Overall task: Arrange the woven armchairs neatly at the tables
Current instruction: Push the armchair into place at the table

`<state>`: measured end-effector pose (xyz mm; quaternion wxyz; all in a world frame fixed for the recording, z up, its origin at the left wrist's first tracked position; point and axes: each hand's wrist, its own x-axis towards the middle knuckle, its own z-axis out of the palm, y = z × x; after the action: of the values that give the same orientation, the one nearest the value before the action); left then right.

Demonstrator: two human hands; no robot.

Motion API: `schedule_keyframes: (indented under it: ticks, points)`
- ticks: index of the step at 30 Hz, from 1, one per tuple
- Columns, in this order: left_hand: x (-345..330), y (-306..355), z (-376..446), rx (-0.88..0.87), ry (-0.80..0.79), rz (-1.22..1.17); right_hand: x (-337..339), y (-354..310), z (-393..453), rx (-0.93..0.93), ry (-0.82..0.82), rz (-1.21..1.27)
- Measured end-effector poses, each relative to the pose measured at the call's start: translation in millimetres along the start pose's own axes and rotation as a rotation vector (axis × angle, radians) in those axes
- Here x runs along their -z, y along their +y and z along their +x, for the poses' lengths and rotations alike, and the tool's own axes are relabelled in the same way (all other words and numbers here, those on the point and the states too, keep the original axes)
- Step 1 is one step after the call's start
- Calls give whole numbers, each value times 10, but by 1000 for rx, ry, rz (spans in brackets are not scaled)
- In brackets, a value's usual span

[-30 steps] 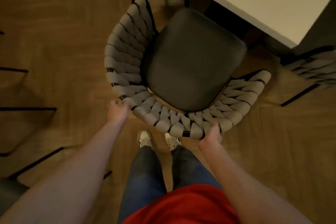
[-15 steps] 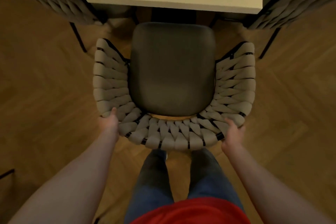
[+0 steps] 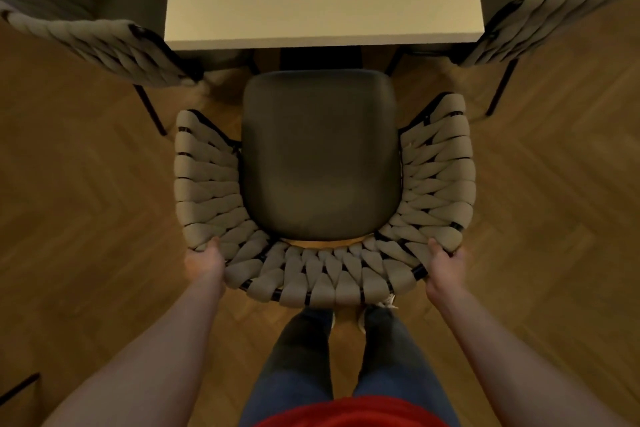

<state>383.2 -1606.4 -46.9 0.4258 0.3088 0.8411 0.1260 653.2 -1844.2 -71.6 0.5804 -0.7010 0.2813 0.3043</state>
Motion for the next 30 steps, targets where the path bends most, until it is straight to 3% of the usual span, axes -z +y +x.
schedule_keyframes:
  ticks: [30]
  points:
    - [-73, 142, 77, 0, -24, 3, -164, -97, 97, 9, 41, 4]
